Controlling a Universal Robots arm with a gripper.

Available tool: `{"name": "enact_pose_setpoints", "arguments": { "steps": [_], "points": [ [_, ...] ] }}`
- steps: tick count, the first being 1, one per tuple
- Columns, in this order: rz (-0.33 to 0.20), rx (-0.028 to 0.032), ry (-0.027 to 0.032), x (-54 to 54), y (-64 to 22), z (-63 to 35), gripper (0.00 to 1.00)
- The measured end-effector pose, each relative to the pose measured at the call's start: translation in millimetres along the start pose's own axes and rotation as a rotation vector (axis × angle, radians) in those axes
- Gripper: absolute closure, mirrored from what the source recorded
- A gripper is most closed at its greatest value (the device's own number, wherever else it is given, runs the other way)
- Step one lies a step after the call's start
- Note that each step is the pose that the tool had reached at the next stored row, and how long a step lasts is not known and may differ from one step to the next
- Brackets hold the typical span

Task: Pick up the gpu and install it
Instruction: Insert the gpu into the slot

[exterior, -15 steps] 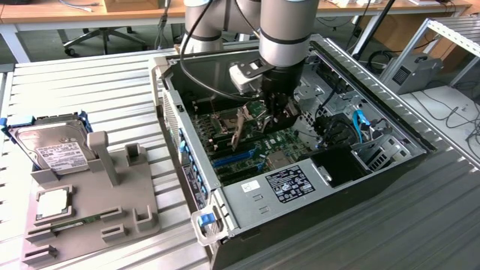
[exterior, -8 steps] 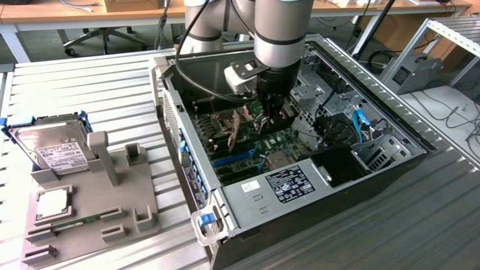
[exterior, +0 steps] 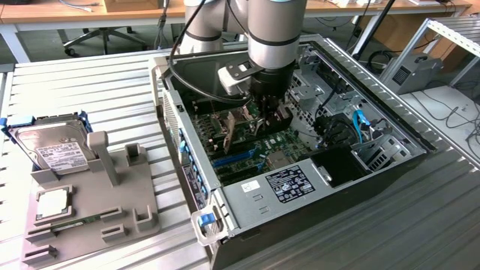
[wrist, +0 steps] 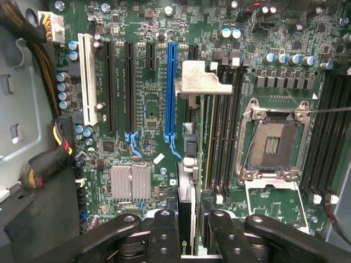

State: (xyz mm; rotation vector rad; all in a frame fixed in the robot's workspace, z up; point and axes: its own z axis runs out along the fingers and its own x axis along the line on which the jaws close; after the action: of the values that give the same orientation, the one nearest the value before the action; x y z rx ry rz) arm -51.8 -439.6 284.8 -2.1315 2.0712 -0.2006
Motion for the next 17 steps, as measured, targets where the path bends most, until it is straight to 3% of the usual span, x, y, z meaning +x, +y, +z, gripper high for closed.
{"name": "enact_pose_setpoints", "arguments": {
  "steps": [3, 8, 9, 10, 12, 13, 14, 16, 17],
  "points": [
    [0.012, 0.0003, 0.0025, 0.0, 1.6, -0.3, 0.74],
    [0.012, 0.0003, 0.0026, 1.0, 12.5, -2.4, 0.74],
    [0.019, 0.0004, 0.0041, 2.9, 19.9, -2.8, 0.74],
    [0.073, 0.0014, 0.0156, 7.4, 28.3, -3.6, 0.74],
    [0.073, 0.0014, 0.0156, 22.5, 54.5, -9.0, 0.74],
    [0.075, 0.0014, 0.0088, 22.8, 65.8, -11.2, 0.74],
    [0.077, 0.0014, -0.0028, 20.5, 71.8, -11.9, 0.74],
    [0.077, 0.0009, -0.0028, 20.6, 76.1, 4.9, 0.74],
    [0.077, 0.0009, -0.0029, 20.5, 77.1, 8.1, 0.74]
  ]
}}
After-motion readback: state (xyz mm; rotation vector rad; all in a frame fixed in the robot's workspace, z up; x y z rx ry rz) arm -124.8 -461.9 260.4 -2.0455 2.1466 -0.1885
